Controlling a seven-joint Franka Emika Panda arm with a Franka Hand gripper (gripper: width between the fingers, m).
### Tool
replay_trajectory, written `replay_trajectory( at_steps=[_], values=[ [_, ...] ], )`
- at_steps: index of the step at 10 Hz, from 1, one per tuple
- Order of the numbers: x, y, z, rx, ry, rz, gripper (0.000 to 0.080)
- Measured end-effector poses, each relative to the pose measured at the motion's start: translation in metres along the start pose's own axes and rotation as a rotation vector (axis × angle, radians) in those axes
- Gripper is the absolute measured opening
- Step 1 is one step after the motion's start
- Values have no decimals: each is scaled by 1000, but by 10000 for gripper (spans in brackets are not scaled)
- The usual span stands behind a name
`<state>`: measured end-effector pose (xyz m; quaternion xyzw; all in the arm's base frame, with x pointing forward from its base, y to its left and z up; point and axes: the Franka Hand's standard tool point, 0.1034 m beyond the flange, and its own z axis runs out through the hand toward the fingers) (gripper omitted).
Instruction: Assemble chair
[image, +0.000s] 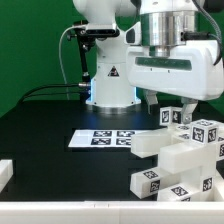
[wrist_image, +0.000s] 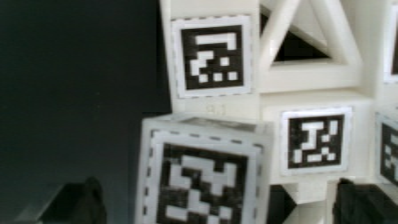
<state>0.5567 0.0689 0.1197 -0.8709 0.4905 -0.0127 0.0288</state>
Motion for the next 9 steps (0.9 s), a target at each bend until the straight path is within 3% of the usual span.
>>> replay_trajectory(
  at_steps=[4, 7, 9],
  values=[
    [-18, -4, -5, -5, -21, -572, 649],
    [-17, -3, -3, -5, -22, -791, 649],
    [-13, -3, -3, -9, -7, -1159, 649]
  ],
)
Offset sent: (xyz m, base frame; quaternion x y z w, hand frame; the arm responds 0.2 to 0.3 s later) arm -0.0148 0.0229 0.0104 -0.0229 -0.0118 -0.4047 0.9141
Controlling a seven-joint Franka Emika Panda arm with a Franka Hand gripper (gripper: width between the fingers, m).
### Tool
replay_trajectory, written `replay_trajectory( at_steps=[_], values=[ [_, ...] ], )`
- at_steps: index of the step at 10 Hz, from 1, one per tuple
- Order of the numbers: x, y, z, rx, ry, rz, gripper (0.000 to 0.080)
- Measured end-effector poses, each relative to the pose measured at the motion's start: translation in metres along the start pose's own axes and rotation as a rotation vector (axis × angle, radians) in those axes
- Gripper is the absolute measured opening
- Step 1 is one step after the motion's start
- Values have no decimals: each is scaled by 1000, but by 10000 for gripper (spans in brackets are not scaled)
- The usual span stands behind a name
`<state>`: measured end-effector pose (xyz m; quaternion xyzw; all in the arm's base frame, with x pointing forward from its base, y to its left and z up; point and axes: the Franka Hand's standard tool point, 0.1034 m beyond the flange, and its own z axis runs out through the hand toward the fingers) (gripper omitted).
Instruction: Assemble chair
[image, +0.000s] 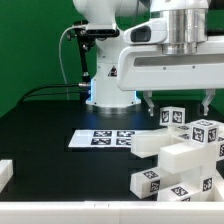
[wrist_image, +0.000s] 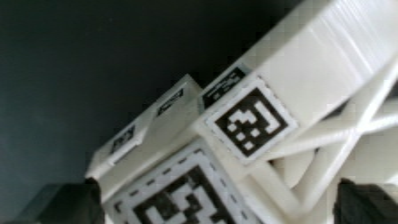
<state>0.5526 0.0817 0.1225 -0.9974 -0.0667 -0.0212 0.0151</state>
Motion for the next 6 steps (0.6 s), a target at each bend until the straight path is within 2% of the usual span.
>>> replay_trajectory(
  at_steps=[2, 3, 4, 5, 6],
  values=[
    [1, 2, 2, -4, 7, -2, 649],
    [1, 2, 2, -5, 7, 6, 554],
    [1, 2, 2, -3, 7, 48, 554],
    [1, 2, 2, -2, 7, 128, 351],
    [1, 2, 2, -2, 7, 170, 281]
  ],
)
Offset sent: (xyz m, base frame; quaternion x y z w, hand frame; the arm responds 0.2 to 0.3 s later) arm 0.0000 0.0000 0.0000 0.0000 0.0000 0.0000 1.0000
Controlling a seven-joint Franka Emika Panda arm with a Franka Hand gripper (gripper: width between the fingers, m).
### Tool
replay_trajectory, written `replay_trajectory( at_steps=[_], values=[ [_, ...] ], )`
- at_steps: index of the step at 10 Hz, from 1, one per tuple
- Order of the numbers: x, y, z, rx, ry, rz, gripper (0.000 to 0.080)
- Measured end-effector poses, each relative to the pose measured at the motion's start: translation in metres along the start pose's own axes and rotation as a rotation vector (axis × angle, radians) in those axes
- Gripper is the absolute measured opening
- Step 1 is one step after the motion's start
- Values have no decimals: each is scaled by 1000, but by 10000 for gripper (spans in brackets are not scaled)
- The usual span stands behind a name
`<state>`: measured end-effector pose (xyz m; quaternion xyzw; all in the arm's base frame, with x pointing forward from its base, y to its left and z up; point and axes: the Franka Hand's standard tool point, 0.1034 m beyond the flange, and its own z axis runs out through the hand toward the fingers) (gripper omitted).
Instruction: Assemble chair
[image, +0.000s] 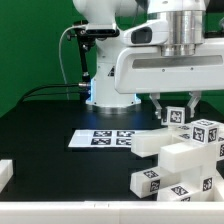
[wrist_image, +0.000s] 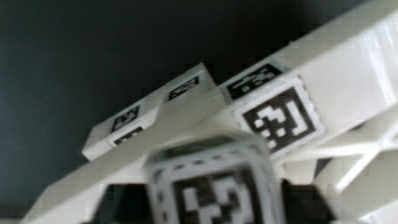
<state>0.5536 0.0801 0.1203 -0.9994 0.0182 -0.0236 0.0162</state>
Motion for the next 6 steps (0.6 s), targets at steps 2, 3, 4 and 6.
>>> replay_trajectory(
  at_steps=[2, 3, 4, 6],
  values=[
    [0, 0, 0, 7, 0, 157, 281],
    [1, 2, 0, 16, -1, 262, 281],
    [2, 3, 0, 19, -2, 354, 281],
    [4, 7, 1, 44, -13, 557, 281]
  ],
)
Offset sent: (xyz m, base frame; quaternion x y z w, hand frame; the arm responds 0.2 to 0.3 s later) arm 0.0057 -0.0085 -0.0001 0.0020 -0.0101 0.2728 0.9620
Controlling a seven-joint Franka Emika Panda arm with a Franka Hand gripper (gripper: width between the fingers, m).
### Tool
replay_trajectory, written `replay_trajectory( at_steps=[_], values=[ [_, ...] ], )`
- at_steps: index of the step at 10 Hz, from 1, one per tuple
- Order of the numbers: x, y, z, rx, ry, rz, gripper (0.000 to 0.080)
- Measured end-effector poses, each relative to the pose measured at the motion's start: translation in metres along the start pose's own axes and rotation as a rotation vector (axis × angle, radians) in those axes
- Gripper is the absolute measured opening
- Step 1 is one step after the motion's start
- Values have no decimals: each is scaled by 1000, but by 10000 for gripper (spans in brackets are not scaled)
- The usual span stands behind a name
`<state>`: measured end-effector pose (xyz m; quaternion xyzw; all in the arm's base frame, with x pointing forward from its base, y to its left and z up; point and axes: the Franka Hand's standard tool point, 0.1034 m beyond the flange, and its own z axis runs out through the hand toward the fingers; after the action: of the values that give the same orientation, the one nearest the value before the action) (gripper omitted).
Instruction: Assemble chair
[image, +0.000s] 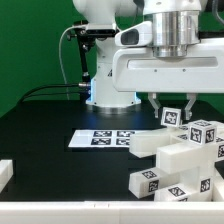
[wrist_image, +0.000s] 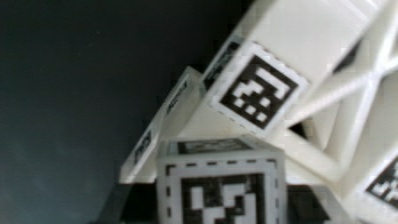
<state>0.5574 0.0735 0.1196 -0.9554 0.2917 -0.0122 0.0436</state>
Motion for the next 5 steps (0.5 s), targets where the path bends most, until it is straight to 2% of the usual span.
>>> replay_trajectory(
  at_steps=[3, 5],
  values=[
    [1, 2, 0, 42, -28, 309, 281],
    [1, 3, 1, 45, -33, 486, 281]
  ],
)
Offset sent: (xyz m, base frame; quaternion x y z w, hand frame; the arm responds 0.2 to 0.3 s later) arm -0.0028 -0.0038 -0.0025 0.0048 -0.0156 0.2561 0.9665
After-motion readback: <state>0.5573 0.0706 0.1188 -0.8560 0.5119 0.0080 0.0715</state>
